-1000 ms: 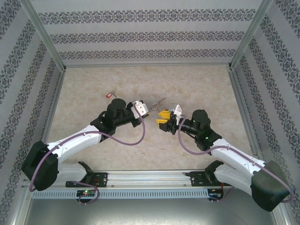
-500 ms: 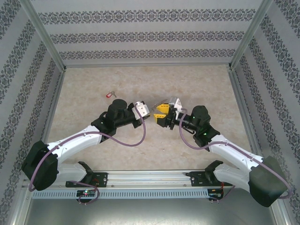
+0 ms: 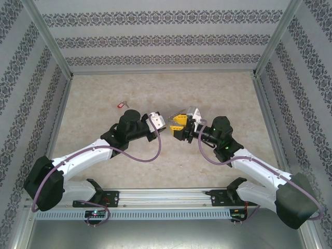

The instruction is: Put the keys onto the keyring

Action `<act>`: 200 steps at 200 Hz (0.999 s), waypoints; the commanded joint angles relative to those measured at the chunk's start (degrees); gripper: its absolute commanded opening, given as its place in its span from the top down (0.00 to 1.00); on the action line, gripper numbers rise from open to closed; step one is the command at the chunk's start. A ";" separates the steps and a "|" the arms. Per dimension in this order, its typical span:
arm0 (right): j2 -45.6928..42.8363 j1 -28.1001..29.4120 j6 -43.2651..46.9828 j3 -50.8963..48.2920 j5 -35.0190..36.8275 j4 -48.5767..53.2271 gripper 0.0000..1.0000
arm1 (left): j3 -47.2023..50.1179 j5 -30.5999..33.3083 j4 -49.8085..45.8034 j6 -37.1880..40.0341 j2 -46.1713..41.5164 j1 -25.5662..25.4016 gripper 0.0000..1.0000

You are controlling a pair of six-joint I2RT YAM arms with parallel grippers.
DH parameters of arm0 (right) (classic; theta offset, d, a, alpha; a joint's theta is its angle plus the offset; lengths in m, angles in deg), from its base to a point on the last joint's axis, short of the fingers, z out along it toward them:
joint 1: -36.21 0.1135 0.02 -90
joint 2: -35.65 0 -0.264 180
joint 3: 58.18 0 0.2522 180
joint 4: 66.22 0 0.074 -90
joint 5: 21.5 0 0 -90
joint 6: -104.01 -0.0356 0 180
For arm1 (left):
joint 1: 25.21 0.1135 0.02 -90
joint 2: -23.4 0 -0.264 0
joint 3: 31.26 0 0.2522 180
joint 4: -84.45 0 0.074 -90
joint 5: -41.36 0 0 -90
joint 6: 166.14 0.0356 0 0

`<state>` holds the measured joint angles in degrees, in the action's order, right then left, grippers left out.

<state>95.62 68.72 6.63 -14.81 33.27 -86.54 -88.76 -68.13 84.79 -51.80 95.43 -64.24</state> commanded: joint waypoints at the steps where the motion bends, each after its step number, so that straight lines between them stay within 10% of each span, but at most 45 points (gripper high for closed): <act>1: -2.25 0.18 1.21 -1.19 1.07 -0.71 0.53 | -0.87 -0.65 3.81 -0.17 -2.29 -0.96 1.00; 200: -0.96 1.50 1.73 0.34 2.20 -2.59 0.49 | -1.42 -2.14 3.32 1.20 -2.80 -2.02 1.00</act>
<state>94.33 69.48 8.18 -16.43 35.63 -87.81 -88.76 -68.26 84.79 -51.74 94.05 -65.26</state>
